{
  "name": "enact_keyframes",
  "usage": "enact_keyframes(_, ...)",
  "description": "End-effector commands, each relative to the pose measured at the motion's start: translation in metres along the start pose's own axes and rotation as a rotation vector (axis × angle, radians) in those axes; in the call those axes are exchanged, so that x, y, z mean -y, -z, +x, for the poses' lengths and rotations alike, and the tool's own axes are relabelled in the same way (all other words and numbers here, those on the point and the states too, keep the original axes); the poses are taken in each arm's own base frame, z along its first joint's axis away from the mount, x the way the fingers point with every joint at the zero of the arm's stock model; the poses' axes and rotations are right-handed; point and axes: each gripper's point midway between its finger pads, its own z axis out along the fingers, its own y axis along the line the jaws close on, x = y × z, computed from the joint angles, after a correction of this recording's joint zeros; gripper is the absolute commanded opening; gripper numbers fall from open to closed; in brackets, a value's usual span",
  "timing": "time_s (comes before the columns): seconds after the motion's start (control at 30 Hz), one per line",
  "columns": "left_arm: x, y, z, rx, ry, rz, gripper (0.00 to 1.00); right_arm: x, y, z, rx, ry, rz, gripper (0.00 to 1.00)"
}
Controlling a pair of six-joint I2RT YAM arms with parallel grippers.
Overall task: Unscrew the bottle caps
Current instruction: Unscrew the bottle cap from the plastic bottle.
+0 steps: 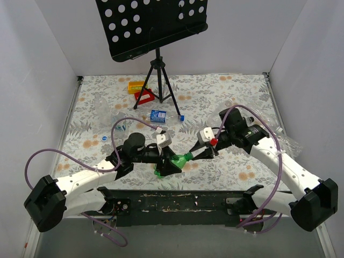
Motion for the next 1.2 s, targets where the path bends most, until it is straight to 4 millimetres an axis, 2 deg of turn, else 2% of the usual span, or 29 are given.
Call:
enact_keyframes(0.0, 0.012, 0.003, -0.003, -0.004, 0.018, 0.090, 0.11, 0.024, 0.007, 0.021, -0.111, 0.115, 0.067, 0.06)
enact_keyframes(0.2, -0.003, 0.001, 0.000, -0.038, 0.000, 0.021, 0.11, 0.016, 0.003, 0.019, -0.066, 0.058, 0.062, 0.07)
enact_keyframes(0.43, -0.009, 0.001, 0.004, -0.059, -0.007, -0.012, 0.11, 0.012, 0.000, 0.021, -0.052, 0.000, 0.057, 0.09)
enact_keyframes(0.57, -0.014, 0.002, 0.008, -0.069, -0.001, -0.034, 0.11, 0.014, -0.002, 0.021, -0.042, -0.057, 0.060, 0.15)
enact_keyframes(0.67, -0.017, 0.003, 0.008, -0.063, -0.008, -0.058, 0.11, 0.020, -0.002, 0.023, -0.058, -0.137, 0.080, 0.25)
enact_keyframes(0.8, -0.020, 0.005, 0.006, -0.052, -0.019, -0.084, 0.11, 0.026, -0.001, 0.025, -0.085, -0.240, 0.098, 0.51)
enact_keyframes(0.87, -0.021, 0.006, 0.005, -0.050, -0.021, -0.095, 0.11, 0.025, -0.001, 0.027, -0.101, -0.283, 0.089, 0.60)
enact_keyframes(1.0, -0.024, 0.007, 0.007, -0.048, -0.020, -0.122, 0.11, 0.025, 0.000, 0.029, -0.132, -0.345, 0.083, 0.72)
enact_keyframes(1.17, -0.027, 0.007, 0.008, -0.046, -0.033, -0.164, 0.11, 0.024, 0.007, 0.030, -0.166, -0.399, 0.089, 0.75)
